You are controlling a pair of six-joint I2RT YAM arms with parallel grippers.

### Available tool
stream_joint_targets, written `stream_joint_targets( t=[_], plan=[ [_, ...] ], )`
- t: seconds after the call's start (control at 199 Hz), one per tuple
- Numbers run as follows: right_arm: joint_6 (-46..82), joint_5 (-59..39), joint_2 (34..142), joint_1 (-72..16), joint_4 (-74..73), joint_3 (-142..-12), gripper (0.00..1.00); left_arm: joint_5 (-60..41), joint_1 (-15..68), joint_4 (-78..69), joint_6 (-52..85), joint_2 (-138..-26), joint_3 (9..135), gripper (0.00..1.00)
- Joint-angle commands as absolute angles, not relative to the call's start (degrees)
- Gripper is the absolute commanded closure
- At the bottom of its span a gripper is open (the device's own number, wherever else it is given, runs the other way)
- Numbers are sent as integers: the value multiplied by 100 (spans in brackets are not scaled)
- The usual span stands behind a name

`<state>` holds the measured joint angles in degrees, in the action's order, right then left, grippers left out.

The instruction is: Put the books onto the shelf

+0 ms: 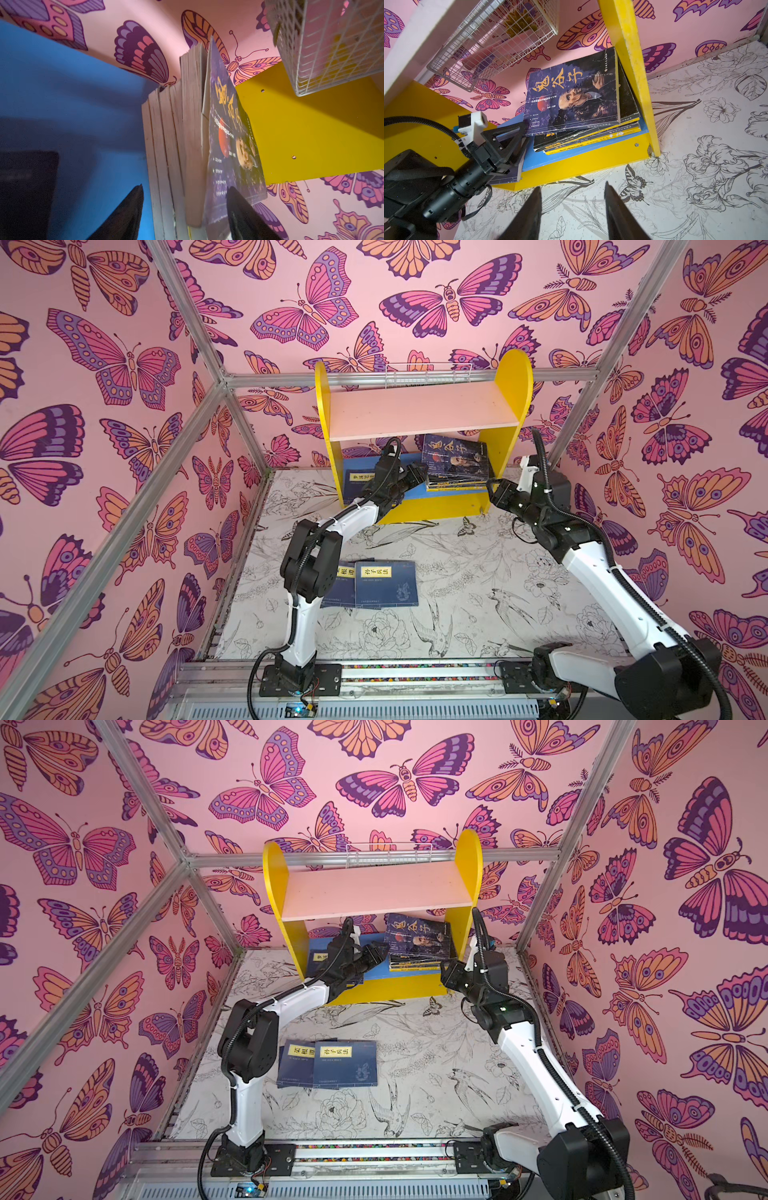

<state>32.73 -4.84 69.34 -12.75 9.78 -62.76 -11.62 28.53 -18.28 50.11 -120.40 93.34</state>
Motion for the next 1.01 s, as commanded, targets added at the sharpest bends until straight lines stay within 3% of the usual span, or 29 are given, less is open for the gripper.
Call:
stream_joint_targets(
  t=[0.0, 0.246, 0.587, 1.004],
  plan=[
    [3168, -628, 6897, -1202, 1028, -6223, 52, -1097, 2874, -2203, 4974, -12240, 9652, 38],
    [3168, -676, 6916, -1098, 1114, -6169, 53, -1302, 2880, -2373, 5133, -12442, 9794, 63],
    [3259, -713, 6957, -1044, 1121, -6100, 52, -1593, 2961, -2453, 5197, -12176, 9412, 74],
    [3397, -743, 6961, -1035, 1066, -5977, 52, -1766, 3189, -2520, 5243, -11935, 9100, 78]
  ],
)
